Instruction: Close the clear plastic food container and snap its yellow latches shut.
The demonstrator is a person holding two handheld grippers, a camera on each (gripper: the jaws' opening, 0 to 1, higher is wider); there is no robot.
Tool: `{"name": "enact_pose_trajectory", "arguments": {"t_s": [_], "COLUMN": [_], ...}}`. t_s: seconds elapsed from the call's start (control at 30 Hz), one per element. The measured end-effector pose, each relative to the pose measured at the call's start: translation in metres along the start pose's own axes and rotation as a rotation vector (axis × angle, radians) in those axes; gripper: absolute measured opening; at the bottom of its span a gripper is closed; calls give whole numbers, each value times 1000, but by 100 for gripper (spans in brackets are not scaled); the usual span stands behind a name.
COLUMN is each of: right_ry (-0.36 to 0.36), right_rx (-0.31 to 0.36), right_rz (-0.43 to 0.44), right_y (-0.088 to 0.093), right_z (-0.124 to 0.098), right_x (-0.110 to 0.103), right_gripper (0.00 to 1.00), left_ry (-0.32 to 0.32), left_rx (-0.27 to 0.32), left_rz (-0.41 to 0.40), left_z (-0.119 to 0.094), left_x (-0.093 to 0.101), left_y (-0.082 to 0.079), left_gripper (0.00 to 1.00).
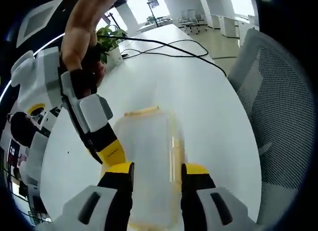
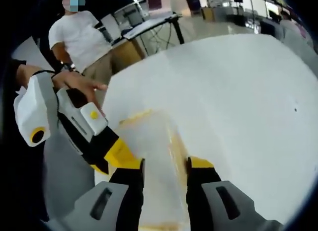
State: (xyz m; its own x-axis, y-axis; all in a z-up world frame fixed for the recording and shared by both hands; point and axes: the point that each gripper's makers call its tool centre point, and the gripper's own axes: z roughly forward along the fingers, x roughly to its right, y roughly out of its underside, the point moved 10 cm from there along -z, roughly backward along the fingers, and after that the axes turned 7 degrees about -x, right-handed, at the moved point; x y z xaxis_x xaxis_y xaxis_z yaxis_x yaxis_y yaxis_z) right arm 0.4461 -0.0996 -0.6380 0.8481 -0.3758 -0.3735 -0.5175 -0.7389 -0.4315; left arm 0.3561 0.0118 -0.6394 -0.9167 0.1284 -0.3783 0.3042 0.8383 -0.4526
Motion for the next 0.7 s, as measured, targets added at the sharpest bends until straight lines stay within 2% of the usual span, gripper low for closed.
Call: {"name": "enact_pose_trajectory", "arguments": {"t_s": [0.43,0.7], "right_ry": [-12,-5], "right_rx": [8,21], "right_rz": [49,-20], "right_y": [3,4], "right_z": [2,2], "right_x": [0,0], "right_gripper": [31,33], "left_ry": [-19,-11], "left_rx": [-2,16], "left_rz": [-10,-11], "left_z": [-2,-4], "left_x": [8,8], "left_y": [-2,-1], "left_gripper": [31,33]}}
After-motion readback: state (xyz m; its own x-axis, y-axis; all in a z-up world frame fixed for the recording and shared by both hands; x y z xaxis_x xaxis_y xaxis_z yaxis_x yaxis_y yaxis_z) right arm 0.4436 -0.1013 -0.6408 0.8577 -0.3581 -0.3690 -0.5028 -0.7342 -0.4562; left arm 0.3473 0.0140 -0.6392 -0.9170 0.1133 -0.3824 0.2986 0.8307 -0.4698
